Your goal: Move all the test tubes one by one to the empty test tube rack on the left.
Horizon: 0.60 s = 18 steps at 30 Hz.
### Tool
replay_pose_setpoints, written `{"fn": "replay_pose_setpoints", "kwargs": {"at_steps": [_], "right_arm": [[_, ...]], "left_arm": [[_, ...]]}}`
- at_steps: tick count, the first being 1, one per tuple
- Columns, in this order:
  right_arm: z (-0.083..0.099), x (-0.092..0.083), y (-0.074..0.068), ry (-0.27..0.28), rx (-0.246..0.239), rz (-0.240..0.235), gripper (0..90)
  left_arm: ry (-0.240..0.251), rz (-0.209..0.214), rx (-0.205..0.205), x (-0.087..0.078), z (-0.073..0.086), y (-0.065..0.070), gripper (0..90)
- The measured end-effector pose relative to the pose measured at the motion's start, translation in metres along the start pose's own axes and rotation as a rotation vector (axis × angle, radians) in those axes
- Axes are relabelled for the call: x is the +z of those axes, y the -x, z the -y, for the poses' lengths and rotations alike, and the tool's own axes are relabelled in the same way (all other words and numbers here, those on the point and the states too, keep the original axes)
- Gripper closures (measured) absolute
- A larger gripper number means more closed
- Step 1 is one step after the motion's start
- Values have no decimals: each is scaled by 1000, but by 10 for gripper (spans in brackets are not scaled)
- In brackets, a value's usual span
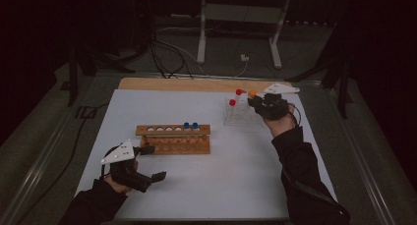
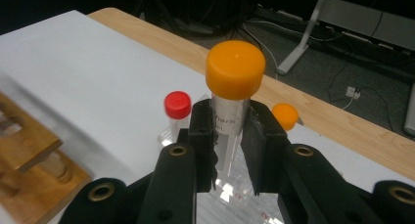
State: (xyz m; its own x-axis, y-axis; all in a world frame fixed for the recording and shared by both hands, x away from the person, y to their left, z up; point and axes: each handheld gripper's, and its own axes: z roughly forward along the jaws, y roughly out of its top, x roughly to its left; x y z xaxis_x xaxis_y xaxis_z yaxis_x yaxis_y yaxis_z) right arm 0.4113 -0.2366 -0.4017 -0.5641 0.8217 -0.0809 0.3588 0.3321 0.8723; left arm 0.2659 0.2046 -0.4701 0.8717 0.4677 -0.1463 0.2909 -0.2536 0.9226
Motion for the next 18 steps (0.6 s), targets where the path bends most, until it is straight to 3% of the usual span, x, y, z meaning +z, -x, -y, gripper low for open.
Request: {"fn": "replay_pose_setpoints", "kwargs": {"at_steps": [11, 18], "right_arm": [[12, -19, -21, -25, -52, -64, 750], [23, -32, -44, -37, -78, -143, 750]], "left_arm": [[-15, 5, 6, 3, -7, 5, 5], [-36, 19, 14, 8, -16, 8, 5]]}}
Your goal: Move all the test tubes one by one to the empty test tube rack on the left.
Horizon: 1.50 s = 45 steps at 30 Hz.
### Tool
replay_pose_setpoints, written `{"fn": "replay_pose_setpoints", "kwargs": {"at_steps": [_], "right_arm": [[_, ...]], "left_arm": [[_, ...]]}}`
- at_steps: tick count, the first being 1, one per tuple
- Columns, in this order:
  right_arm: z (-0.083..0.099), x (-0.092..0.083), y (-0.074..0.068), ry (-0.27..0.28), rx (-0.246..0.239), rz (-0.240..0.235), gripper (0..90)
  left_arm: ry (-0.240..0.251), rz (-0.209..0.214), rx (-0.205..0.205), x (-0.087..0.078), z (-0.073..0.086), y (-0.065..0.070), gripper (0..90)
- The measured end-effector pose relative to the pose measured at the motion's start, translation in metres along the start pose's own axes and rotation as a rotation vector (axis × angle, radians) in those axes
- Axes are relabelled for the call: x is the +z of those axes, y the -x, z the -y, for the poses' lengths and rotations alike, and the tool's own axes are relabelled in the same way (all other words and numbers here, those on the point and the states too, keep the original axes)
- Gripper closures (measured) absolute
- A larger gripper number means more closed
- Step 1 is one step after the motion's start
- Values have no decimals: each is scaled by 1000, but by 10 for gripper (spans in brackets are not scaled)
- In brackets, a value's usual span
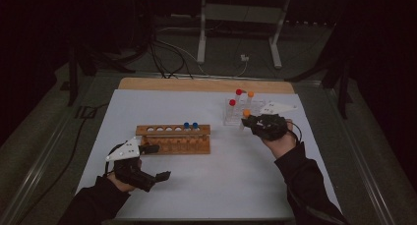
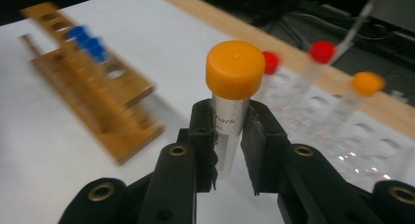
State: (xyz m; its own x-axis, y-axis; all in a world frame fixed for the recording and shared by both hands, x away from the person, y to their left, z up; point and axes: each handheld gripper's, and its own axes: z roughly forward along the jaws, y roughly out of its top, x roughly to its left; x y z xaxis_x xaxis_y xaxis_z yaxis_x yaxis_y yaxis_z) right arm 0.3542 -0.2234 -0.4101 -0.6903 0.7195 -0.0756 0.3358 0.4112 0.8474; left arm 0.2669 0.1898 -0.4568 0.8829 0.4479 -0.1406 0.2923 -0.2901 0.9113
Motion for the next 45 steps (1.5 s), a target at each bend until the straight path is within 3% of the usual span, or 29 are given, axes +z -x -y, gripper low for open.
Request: {"fn": "replay_pose_setpoints", "kwargs": {"at_steps": [11, 23, 32, 36, 41, 45], "right_arm": [[7, -9, -46, -22, -70, -115, 750], [2, -1, -94, -24, -132, -247, 750], [-1, 10, -118, -38, -173, -315, 750], [-3, 13, -125, -39, -187, -342, 750], [-5, 16, -131, -41, -194, -358, 750], [-5, 17, -133, -40, -200, -367, 750]], "left_arm": [[-11, 26, 39, 8, -21, 6, 5], [-26, 50, 66, 21, -39, 15, 5], [-15, 103, 85, 32, -57, 22, 6], [-9, 108, 95, 39, -63, 25, 18], [-12, 105, 120, 46, -67, 28, 105], [3, 100, 121, 48, -68, 26, 259]]}}
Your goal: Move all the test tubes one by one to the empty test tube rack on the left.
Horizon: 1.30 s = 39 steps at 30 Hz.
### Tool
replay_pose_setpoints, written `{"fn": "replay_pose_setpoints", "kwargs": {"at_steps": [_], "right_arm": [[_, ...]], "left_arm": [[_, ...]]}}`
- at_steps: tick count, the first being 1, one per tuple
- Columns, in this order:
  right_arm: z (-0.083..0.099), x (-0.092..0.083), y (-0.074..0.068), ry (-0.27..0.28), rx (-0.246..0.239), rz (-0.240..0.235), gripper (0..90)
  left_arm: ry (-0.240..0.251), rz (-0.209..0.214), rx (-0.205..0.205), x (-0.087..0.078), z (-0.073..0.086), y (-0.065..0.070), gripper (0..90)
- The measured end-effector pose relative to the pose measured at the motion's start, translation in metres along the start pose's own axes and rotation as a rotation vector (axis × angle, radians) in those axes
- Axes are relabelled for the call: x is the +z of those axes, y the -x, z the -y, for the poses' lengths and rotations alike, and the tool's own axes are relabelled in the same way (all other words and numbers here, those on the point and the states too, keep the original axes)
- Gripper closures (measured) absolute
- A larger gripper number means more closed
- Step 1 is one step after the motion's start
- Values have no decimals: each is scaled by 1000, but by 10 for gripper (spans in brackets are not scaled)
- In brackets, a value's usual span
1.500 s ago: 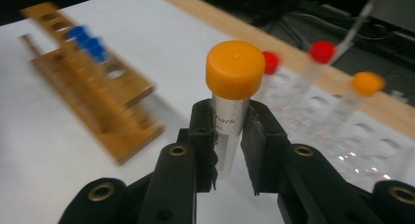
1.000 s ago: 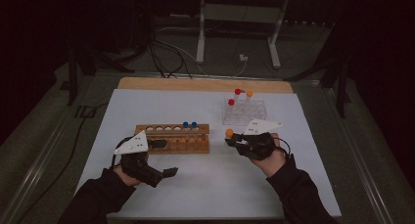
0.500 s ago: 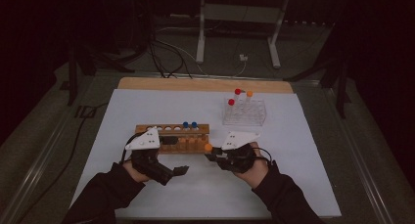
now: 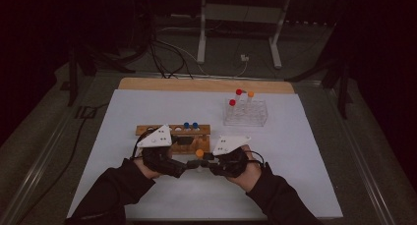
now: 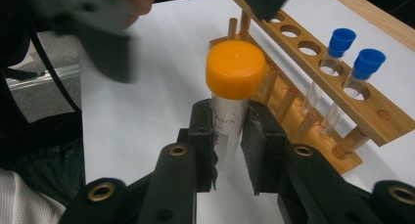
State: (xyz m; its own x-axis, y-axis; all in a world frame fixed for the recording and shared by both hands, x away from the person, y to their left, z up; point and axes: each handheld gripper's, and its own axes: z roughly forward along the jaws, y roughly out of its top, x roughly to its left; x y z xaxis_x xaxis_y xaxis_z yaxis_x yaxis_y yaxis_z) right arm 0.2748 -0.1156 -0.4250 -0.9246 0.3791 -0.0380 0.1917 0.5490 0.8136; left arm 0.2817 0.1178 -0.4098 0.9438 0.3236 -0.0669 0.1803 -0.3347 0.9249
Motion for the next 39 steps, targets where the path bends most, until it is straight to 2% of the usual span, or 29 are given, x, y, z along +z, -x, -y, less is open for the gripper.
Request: {"fn": "replay_pose_setpoints", "kwargs": {"at_steps": [4, 7, 18, 26, 32, 34, 39], "right_arm": [[0, 1, -1, 0, -2, -1, 750], [0, 2, 0, 1, -1, -5, 750], [-1, 4, 1, -2, 2, -2, 750], [-1, 4, 2, -8, 8, -2, 749], [-3, 4, 3, 13, 23, -3, 739], [-3, 3, 5, 30, 39, -15, 687], [-2, -6, 8, 60, 49, 13, 540]], "left_arm": [[0, 0, 9, 2, 0, 0, 402], [1, -2, 10, 5, 1, -1, 477], [-23, -17, 42, 9, 4, 1, 692], [-30, -29, 75, 9, 3, 2, 714], [-18, -46, 83, 6, 0, 1, 719], [-18, -58, 88, 3, -2, 0, 719], [-1, -95, 79, -8, -7, -6, 720]]}}
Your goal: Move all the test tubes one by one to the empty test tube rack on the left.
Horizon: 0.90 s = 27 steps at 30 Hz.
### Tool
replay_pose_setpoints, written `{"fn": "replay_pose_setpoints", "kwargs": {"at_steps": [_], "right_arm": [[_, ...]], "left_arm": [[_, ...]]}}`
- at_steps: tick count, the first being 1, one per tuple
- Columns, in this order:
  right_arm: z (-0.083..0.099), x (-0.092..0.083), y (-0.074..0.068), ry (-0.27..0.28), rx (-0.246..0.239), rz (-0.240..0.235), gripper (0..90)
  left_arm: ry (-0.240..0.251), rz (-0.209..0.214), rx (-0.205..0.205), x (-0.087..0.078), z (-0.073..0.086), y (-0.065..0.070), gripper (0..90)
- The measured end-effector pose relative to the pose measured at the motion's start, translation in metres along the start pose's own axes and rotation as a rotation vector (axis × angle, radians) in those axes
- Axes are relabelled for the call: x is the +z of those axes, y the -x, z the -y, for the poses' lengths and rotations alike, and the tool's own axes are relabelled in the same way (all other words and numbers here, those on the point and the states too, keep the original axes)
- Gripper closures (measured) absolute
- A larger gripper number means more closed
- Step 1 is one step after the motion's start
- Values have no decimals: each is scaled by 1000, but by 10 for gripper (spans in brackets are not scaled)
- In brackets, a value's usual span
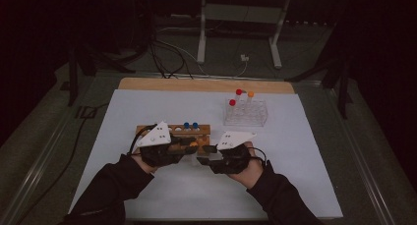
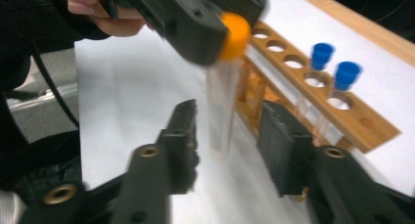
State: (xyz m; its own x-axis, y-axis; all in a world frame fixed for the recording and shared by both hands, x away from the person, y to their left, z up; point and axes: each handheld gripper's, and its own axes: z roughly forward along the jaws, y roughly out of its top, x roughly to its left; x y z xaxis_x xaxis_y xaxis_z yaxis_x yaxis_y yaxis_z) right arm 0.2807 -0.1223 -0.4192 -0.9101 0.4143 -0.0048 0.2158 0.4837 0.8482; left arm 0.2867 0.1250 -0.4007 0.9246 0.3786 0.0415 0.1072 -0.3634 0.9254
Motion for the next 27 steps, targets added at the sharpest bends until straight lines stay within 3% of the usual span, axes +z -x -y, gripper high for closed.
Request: {"fn": "replay_pose_setpoints", "kwargs": {"at_steps": [16, 18, 22, 27], "right_arm": [[1, -28, 11, 76, 80, 80, 111], [1, -30, 12, 80, 90, 82, 25], [2, -35, 14, 102, 89, 70, 0], [2, -42, 16, 129, 91, 96, 0]], "left_arm": [[15, -115, -23, -32, -11, -29, 720], [13, -127, -22, -34, -12, -33, 720], [21, -150, -31, -37, -13, -40, 720], [33, -188, -42, -38, -15, -51, 720]]}}
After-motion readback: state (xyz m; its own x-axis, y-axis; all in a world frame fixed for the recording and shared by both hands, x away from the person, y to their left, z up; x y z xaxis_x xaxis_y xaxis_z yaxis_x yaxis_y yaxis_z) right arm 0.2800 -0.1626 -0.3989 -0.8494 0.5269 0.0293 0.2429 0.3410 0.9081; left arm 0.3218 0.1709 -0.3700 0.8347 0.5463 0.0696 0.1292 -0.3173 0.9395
